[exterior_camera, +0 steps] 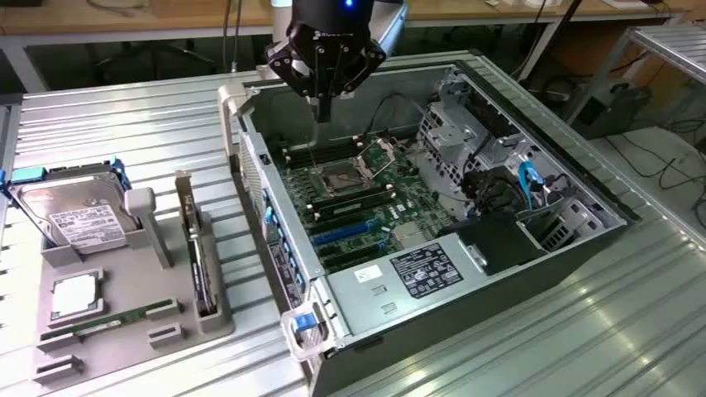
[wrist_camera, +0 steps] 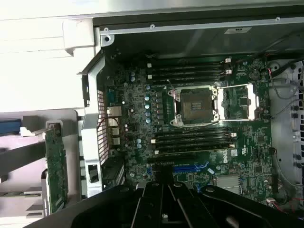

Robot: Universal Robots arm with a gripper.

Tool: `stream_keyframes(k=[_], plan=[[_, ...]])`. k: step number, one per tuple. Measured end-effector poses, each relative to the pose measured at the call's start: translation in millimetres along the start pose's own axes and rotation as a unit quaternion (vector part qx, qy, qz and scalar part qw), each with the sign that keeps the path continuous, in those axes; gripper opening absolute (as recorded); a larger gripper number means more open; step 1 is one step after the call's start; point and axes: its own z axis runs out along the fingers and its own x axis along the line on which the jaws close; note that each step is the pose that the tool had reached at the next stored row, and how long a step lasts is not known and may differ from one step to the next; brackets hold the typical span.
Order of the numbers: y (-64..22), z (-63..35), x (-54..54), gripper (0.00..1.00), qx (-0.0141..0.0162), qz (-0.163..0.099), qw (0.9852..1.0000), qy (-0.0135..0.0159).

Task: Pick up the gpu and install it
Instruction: 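Reach for the gpu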

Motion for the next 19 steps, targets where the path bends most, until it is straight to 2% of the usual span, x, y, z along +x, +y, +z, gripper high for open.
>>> stream_keyframes(k=[15, 19], plan=[[-0.1, -0.1, 0.6, 0.11, 0.0000, 0.000, 1.0000, 0.0000], [-5.3, -0.6, 13.6, 0.11, 0.0001, 0.000, 1.0000, 0.0000]])
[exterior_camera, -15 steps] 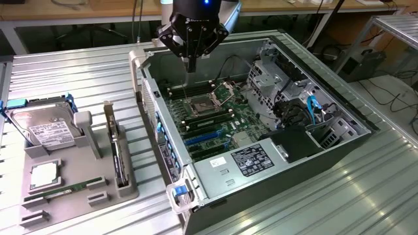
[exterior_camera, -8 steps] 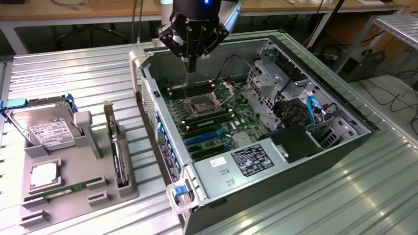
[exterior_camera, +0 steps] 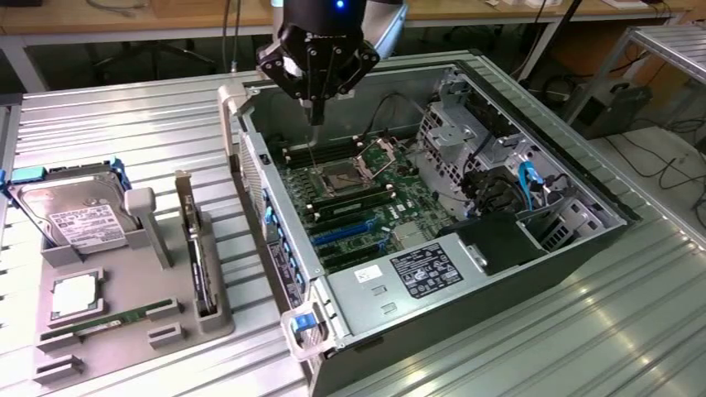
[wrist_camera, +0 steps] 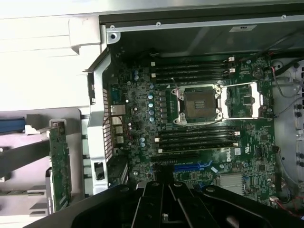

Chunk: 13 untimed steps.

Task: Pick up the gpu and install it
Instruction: 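Reach for the gpu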

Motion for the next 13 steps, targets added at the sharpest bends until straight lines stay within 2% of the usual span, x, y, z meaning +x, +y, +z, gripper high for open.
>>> stream_keyframes(k=[5, 13], plan=[[-8.5, -0.9, 22.3, 0.11, 0.0000, 0.000, 1.0000, 0.0000], [-26.2, -2.1, 69.0, 0.11, -0.0001, 0.000, 1.0000, -0.0001]])
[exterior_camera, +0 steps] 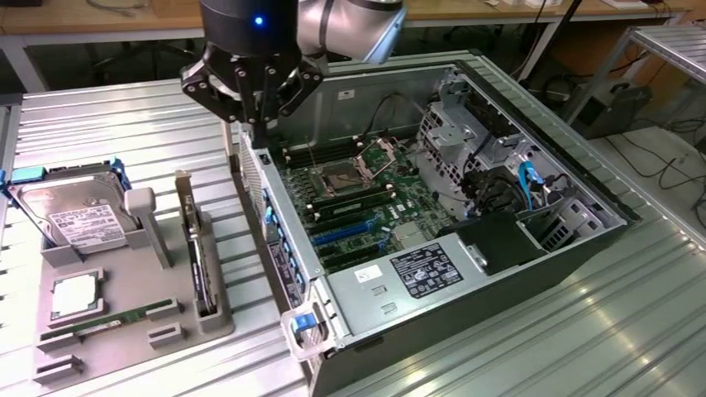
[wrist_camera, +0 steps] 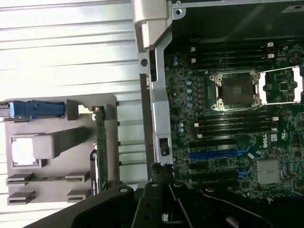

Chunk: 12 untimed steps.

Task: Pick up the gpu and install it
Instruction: 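Reach for the gpu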

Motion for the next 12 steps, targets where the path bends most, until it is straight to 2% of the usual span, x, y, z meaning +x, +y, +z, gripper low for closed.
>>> stream_keyframes(k=[5, 12], plan=[[-8.8, 1.3, 23.2, 0.11, 0.0001, 0.000, 1.0000, 0.0001], [-19.0, 8.7, 56.1, 0.11, 0.0001, 0.000, 1.0000, 0.0001]])
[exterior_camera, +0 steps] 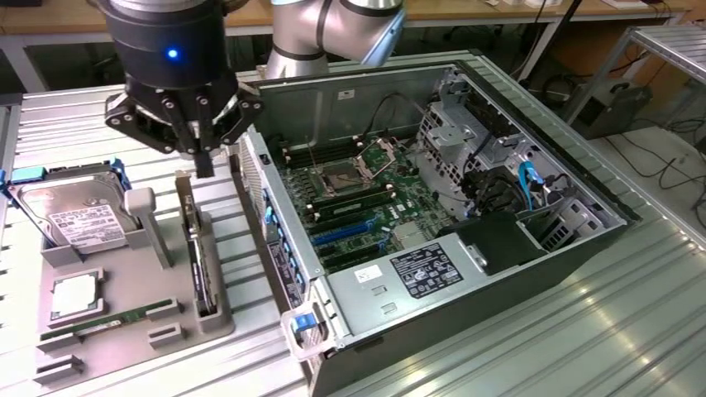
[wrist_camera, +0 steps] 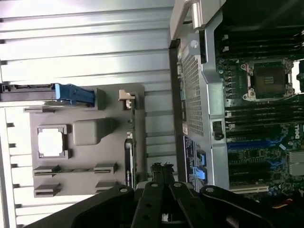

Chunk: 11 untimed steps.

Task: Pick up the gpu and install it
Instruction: 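Reach for the gpu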

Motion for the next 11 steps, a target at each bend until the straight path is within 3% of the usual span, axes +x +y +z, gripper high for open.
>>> stream_keyframes(k=[5, 11], plan=[[-5.1, 6.4, 24.1, 0.11, 0.0000, 0.000, 1.0000, -0.0001], [-5.3, 6.9, 25.4, 0.11, 0.0000, 0.000, 1.0000, -0.0001]])
